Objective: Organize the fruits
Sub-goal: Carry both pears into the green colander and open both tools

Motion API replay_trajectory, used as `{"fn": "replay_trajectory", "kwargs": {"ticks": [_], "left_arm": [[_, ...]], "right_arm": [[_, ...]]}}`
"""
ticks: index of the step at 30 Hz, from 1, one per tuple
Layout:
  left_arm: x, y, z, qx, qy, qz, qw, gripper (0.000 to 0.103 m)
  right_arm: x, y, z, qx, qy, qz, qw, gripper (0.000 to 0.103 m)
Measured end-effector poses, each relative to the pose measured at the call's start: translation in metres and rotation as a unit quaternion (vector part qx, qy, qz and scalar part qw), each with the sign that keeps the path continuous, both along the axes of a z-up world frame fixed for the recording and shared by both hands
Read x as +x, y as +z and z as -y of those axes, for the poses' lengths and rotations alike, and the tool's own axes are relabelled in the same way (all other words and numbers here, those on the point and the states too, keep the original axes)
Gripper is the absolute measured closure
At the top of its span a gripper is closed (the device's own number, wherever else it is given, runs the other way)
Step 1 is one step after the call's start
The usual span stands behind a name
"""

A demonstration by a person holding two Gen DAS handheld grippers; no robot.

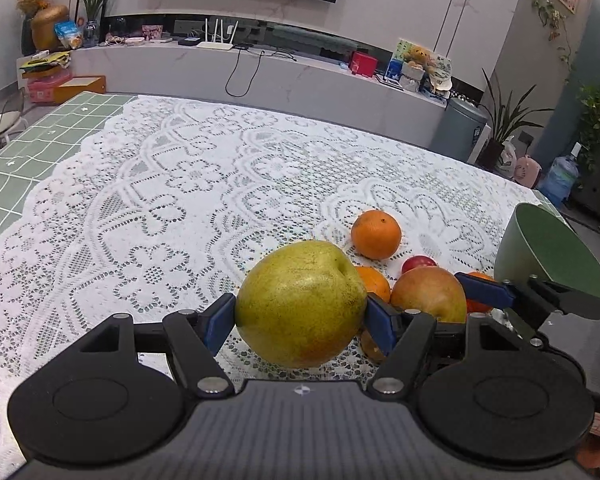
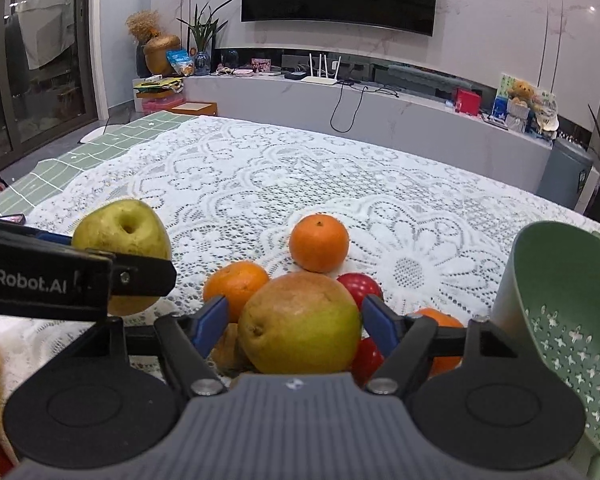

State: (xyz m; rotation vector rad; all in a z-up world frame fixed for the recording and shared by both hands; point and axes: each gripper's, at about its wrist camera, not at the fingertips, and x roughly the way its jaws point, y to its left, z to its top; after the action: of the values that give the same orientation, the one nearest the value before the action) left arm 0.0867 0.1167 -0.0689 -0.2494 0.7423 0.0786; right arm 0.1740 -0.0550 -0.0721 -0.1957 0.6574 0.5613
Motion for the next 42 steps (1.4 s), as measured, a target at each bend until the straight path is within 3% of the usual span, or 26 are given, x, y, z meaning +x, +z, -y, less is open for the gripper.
{"fn": "replay_trajectory", "kwargs": {"ticks": [2,12,17,25,34,42], "left_arm": [[0.0,0.0,0.001,0.001,-0.001,-0.002,1.0,0.024],[-0.004,0.002,0.003,0.008,-0.003,0.007,0.9999,0.024],[-0.008,0.006,0.0,-0.009,0.006,0.012,0.9999,0.024],[-0.02,0.04,0.014,-0.006,-0.015,0.037,0.9992,0.024],[-0.02,0.071,0.056,0.004,-0.086,0.044,0.9954,0.024],[0.013,0.083,0.107,-0.008,-0.18,0.033,0.9831,0.024]], "right_arm": [[0.002,-0.003,0.001,-0.004,-0.006,-0.003,1.0,0.038],[-0.004,0.0,0.005,0.002,-0.018,0.01,1.0,0.039],[-0.014,0.013,0.014,0.019,-0.034,0.035,0.999,0.039],[-0.035,0.047,0.037,0.035,-0.048,0.072,0.996,0.039],[-0.04,0.085,0.082,0.024,-0.083,0.074,0.994,0.039],[-0.026,0.097,0.14,-0.033,-0.085,0.048,0.995,0.039]]}}
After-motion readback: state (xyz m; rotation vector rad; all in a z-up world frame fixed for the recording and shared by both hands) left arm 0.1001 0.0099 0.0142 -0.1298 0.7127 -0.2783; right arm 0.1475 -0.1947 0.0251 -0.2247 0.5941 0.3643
